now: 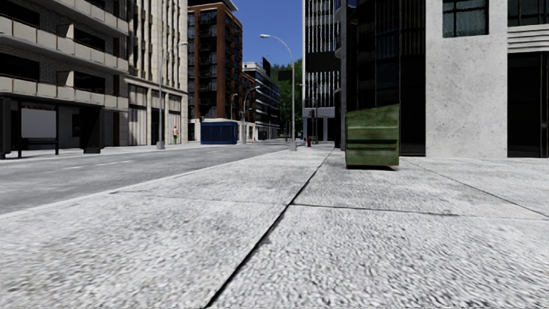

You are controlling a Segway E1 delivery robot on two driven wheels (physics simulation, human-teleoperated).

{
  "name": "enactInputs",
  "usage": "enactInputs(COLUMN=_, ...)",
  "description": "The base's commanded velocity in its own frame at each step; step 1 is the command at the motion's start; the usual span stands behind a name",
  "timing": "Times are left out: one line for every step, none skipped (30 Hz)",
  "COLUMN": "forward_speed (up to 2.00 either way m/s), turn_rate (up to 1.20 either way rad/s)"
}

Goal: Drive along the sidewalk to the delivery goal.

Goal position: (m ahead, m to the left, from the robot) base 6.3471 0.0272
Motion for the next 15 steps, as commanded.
enactInputs(forward_speed=2.00, turn_rate=0.00)
enactInputs(forward_speed=2.00, turn_rate=0.00)
enactInputs(forward_speed=2.00, turn_rate=0.00)
enactInputs(forward_speed=2.00, turn_rate=0.00)
enactInputs(forward_speed=2.00, turn_rate=0.00)
enactInputs(forward_speed=2.00, turn_rate=0.00)
enactInputs(forward_speed=2.00, turn_rate=0.00)
enactInputs(forward_speed=2.00, turn_rate=0.00)
enactInputs(forward_speed=2.00, turn_rate=0.00)
enactInputs(forward_speed=2.00, turn_rate=0.00)
enactInputs(forward_speed=2.00, turn_rate=0.00)
enactInputs(forward_speed=2.00, turn_rate=0.00)
enactInputs(forward_speed=2.00, turn_rate=0.00)
enactInputs(forward_speed=2.00, turn_rate=0.00)
enactInputs(forward_speed=2.00, turn_rate=0.00)
